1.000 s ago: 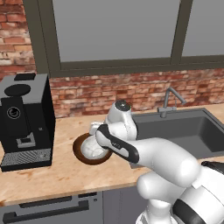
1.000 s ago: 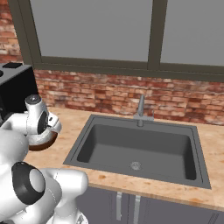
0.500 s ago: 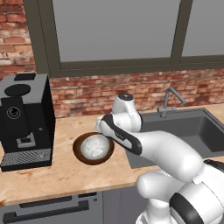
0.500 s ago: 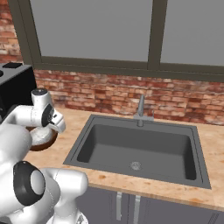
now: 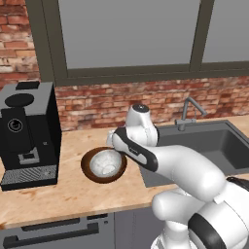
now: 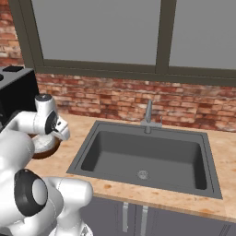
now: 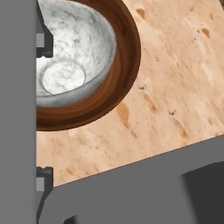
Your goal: Pick up the bowls on the counter and stack them on top of one another in the open cabinet. Place the smaller bowl on top of the larger bowl.
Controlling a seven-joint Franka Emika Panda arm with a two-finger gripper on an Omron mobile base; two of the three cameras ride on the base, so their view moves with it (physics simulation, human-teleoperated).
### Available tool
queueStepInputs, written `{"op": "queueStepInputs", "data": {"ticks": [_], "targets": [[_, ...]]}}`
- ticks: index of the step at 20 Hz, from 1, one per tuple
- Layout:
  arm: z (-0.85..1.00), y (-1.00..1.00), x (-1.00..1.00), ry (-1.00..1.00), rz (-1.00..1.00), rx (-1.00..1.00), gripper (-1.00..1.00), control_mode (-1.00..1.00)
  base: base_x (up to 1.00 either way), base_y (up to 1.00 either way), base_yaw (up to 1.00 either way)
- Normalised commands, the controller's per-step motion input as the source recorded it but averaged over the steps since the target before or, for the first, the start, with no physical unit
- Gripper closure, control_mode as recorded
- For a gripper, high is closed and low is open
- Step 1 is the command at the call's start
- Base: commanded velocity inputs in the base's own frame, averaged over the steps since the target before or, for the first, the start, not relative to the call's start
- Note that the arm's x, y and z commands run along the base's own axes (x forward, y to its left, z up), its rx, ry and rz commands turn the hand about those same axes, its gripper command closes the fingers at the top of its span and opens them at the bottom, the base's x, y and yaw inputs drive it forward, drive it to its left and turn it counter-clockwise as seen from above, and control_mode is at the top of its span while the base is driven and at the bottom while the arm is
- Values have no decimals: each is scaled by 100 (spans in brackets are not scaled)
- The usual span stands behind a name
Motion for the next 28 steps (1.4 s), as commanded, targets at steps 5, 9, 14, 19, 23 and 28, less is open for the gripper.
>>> {"op": "queueStepInputs", "data": {"ticks": [5, 9, 14, 19, 23, 28], "targets": [[-22, 0, 0, 4, 0, 2, -100, -100, 0, 0, 0], [-24, 1, 0, 5, 0, 0, -100, -100, 0, 0, 0], [-26, 5, 0, 5, 0, 0, -100, -100, 0, 0, 0], [-23, 16, 0, 2, 0, 0, -100, -100, 0, 0, 0], [-24, 17, 0, 1, 0, 0, -100, -100, 0, 0, 0], [-32, 2, 0, 1, 0, 0, -100, -100, 0, 0, 0]]}}
